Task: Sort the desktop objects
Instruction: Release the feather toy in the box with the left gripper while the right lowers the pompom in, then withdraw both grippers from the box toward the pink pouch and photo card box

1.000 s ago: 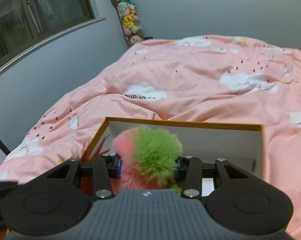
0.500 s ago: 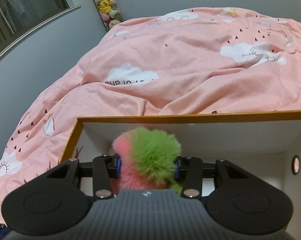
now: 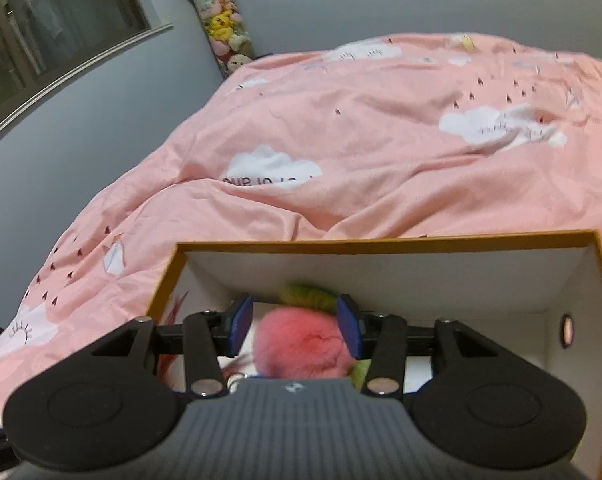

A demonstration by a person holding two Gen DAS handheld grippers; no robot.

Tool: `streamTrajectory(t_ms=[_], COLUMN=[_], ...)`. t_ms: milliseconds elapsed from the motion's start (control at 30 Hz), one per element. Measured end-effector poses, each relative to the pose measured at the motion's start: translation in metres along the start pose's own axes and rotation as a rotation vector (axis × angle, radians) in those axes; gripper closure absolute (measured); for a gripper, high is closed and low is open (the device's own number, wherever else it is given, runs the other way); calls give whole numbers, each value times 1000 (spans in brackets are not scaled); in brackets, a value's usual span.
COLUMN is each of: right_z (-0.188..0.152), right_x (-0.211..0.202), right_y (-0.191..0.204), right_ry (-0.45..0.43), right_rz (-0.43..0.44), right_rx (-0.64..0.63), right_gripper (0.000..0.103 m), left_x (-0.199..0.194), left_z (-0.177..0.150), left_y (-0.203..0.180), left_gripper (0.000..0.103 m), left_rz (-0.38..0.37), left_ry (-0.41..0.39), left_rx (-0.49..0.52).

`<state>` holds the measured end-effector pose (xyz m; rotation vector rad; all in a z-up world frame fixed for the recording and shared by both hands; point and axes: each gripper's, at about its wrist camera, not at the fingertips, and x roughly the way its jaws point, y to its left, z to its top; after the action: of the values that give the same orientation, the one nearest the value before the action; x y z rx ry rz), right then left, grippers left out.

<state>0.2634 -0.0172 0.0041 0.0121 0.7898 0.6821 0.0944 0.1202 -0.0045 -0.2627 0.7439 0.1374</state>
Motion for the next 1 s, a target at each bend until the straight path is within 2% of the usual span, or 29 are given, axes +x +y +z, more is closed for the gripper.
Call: streamTrajectory(t_ms=[167,300,333,367,467,500,567,600,667,767,900,1000], right_z=[-20,-35,-39,-43,-54,-59,-66,-71,-78,-88,-99,-108], right_x=[-35,-64,-71,-78,-97,-103,-112,-117,-125,-135,-144,-148], right_y=[18,23,25,26,31,33,36,36,37,36,34,35], right_ry=[-46,-67,-82,-98,-147,-166,-202,-226,-254,-283,-276,-272], right_rz=[-7,4,-1,-7,-34,-48,-72,-93,-141,-194,-248,-259], right_rx=[-128,-153,-160,-169,-215,-234,-261,-265,-264,-244,-265,-293], right_gripper=[43,39,37,36,32,30,17,16,9,7,7,7], left_x=[-17,-28,-31,-34,-43,-46,-53,-56,-61,-69,-74,-78], left_z=[-4,-8,-10,-11,-15,-16,-19,-20,-23,-29,-36,-41], left_y=[-17,-27,-30,-33,-39,-41,-44,-45,-47,-47,-47,-48], left_gripper=[68,66,60,50,48,48,45,44,36,35,31,31], left_rz=[10,-17,-25,-32,-57,-63,-71,-73,-65,-61,-60,-56], left_ry=[-57,-76,-79,-83,-107,-113,-129,-138,-153,-175,-163,-165], left_rx=[46,66,74,80,90,91,98,102,108,117,111,110])
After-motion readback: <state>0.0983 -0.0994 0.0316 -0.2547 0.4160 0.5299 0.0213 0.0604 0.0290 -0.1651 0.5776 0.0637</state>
